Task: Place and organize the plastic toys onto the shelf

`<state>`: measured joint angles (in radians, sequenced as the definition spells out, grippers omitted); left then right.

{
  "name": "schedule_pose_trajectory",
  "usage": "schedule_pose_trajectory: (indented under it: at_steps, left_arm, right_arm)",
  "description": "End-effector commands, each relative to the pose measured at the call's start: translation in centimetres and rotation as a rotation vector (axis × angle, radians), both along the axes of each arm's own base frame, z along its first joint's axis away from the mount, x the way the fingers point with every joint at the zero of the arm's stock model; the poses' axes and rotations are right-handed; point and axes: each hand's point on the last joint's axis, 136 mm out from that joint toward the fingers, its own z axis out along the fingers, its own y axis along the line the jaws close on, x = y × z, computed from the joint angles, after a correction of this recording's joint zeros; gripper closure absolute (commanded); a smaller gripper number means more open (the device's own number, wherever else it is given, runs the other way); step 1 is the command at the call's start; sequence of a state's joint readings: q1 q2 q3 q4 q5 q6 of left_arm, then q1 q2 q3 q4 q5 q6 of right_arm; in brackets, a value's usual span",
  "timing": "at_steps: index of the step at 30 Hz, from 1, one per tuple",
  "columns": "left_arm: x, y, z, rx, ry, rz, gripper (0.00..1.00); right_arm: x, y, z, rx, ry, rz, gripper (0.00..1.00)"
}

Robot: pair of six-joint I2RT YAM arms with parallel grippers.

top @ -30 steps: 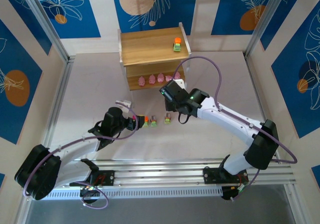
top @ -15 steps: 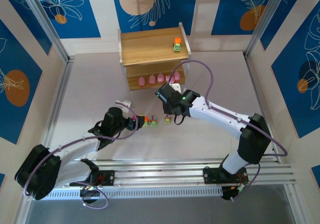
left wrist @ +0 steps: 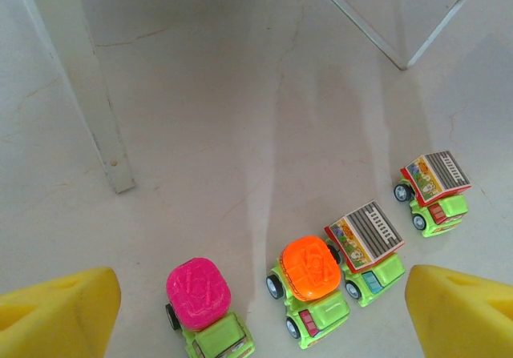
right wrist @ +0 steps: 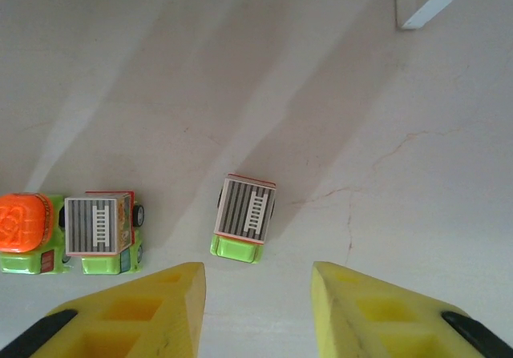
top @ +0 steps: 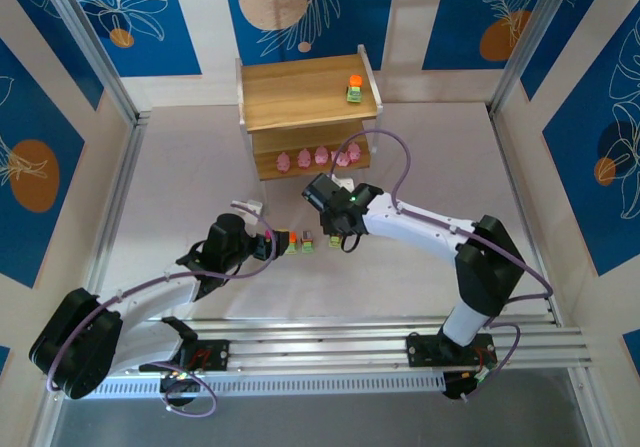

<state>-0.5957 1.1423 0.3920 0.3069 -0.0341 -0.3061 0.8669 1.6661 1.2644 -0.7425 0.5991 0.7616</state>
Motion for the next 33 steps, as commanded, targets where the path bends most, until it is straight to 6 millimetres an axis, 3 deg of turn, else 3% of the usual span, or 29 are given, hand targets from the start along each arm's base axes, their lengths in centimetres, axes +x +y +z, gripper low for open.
schedule_pose_trajectory:
  at_steps: [1,13,33]
  left_arm:
    - [0.8,-0.1,1.1,-0.013,-0.021,0.008,0.08]
    - [0.8,-0.2,1.2,-0.015,-0.022,0.007,0.08]
    - [0.8,-0.1,1.1,-0.014,-0.023,0.007,0.08]
  right_arm:
    - [-0.5,0.7,-1.4,0.008,0.033,-0.007,0.61]
    - [-0.6,1.0,-4.0,-0.019,0.073,-0.020,0.62]
    - [-0.4,0.6,-6.1,-0.029,0.111,-0.041,0.58]
